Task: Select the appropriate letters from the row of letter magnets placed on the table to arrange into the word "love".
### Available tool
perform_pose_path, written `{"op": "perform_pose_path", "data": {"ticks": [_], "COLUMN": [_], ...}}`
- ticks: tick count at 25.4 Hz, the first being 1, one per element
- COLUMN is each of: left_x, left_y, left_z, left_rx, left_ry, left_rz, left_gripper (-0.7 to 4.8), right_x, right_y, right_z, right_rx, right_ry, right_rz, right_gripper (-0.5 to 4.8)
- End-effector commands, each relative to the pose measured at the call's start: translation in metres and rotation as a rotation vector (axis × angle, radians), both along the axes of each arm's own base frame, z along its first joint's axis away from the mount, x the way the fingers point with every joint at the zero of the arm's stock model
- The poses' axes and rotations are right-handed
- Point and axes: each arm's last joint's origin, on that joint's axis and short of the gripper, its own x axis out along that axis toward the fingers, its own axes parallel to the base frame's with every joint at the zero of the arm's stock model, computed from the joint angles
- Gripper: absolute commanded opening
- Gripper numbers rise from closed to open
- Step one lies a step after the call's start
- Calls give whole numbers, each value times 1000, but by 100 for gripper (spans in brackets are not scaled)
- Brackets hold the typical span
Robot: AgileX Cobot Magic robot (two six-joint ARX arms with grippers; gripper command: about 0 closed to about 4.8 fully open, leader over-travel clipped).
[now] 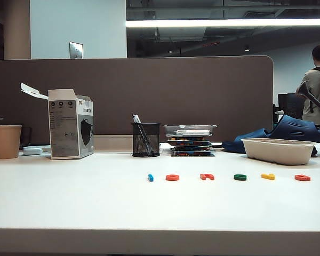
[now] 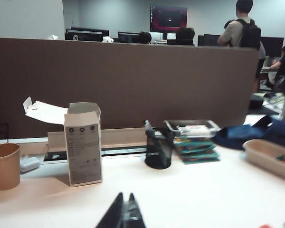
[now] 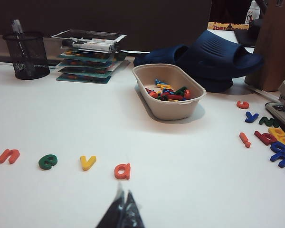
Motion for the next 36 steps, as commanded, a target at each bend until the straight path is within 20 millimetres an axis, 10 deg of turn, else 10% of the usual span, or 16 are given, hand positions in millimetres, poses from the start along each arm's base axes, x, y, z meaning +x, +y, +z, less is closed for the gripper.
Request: {"op": "perform_pose_path", "data": {"ticks": [1,10,26,36], "left_x": [-21,-42,-18,-15], "left_y": [1,-4,-20,-21], "left_z": [33,134,186,212], "left_rx": [-11,137,32,-19], "left_ry": [67,432,724,745], "left_rz": [-34,-288,-588,-482], "left_gripper": [-6,-6,-6,-6], "right_x": [0,-8,-33,-25], "right_y": [0,-1,-2,-1], "right_z": [4,34,98,125], "right_rx": [7,37,40,35], "right_ry": [-50,-73,25,131], "right_rz": [0,-26,-30,-30], "right_gripper": [-1,-1,-1,-2]}}
